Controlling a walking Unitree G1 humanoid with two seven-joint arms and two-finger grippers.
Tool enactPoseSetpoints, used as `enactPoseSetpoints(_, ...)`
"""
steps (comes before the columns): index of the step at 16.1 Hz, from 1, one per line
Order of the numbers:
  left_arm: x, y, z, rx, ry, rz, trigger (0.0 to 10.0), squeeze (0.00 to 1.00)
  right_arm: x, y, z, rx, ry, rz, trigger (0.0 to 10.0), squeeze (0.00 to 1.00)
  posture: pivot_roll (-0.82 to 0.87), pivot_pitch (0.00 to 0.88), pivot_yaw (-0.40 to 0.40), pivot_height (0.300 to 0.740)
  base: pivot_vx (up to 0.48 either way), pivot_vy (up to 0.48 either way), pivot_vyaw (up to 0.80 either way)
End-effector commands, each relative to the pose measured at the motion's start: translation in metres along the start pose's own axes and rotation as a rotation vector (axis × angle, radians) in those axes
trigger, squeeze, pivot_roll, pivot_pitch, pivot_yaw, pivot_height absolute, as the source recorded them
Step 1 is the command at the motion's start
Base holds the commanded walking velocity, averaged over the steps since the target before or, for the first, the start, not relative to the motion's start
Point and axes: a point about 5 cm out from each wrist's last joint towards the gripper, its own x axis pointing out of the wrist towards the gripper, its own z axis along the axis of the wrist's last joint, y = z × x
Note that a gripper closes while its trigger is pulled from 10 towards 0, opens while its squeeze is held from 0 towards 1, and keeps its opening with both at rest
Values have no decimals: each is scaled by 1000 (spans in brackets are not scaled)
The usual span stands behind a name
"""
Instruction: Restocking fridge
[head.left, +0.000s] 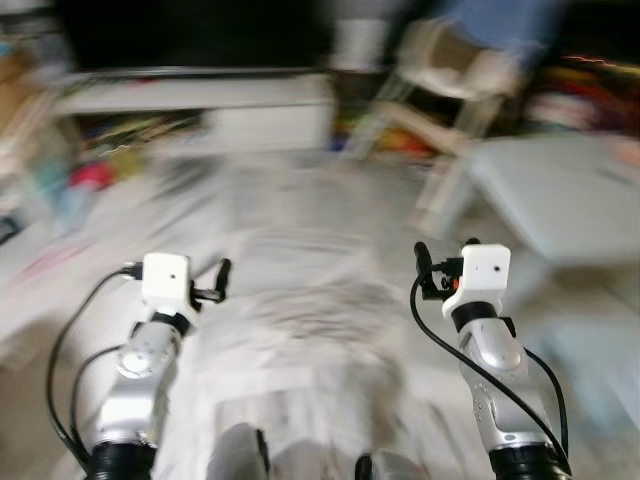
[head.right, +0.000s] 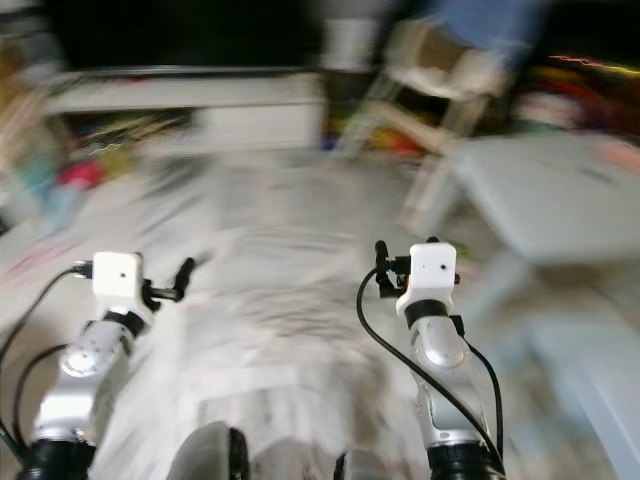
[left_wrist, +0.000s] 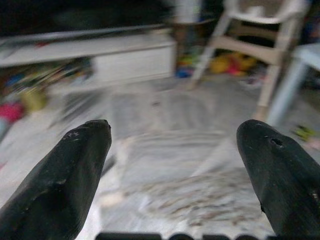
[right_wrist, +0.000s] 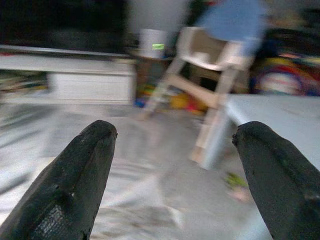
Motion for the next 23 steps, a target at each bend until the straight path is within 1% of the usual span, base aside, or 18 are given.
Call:
enactPoseSetpoints(1,2,-5,0,1,1,-15,10000,0,1,-6,2,-6,-5,-28,10000,0,1,0,20,740,-341,0,-725)
enactPoseSetpoints(3,8,-3,8,-1,-24,2,10000,0,6,-6,9,-13,-31,-38,10000,0,-10,0,31,740,-328,0,-800)
enactPoseSetpoints(5,10,-4,9,-8,-30,9,10000,0,8,-8,13,-11,-43,-55,10000,0,-14,0,32,740,-126,0,-800)
enactPoseSetpoints(8,6,-9,6,-12,-26,-24,10000,0,5,-6,13,-11,-46,-58,10000,0,-26,0,45,740,0,0,-800)
enactPoseSetpoints(9,2,-12,5,-59,-28,-31,10000,0,0,-5,8,-22,-35,-65,10000,0,-25,0,45,740,0,0,-800)
enactPoseSetpoints(10,0,-16,4,-72,-35,-54,10000,0,-3,-5,2,-21,-15,-82,10000,0,-22,0,43,740,0,0,-800)
enactPoseSetpoints(11,-1,-19,4,-76,-40,-65,10000,0,-4,-4,1,-23,-12,-85,10000,0,-22,0,41,740,0,0,-800)
enactPoseSetpoints(12,-1,-24,5,-82,-48,-98,10000,0,-3,-1,2,-26,-17,-76,10000,0,-26,0,42,740,420,0,-800)
enactPoseSetpoints(13,0,-25,6,-70,-54,-104,10000,0,-1,1,7,-35,-36,-66,10000,0,-29,0,42,740,435,0,-800)
enactPoseSetpoints(16,4,-24,10,-71,-66,-103,10000,0,4,-3,14,-47,-67,-72,10000,0,-30,0,47,740,435,0,-800)
enactPoseSetpoints(19,6,-22,12,-68,-70,-98,10000,0,6,-5,17,-65,-85,-77,10000,0,-32,0,51,740,373,301,0)
enactPoseSetpoints(21,8,-22,13,-64,-78,-96,10000,0,5,-1,18,-84,-97,-64,10000,0,-32,0,53,740,334,345,0)
enactPoseSetpoints(23,9,-23,13,-83,-80,-97,10000,0,5,1,19,-99,-105,-58,10000,0,-34,0,53,740,326,352,0)
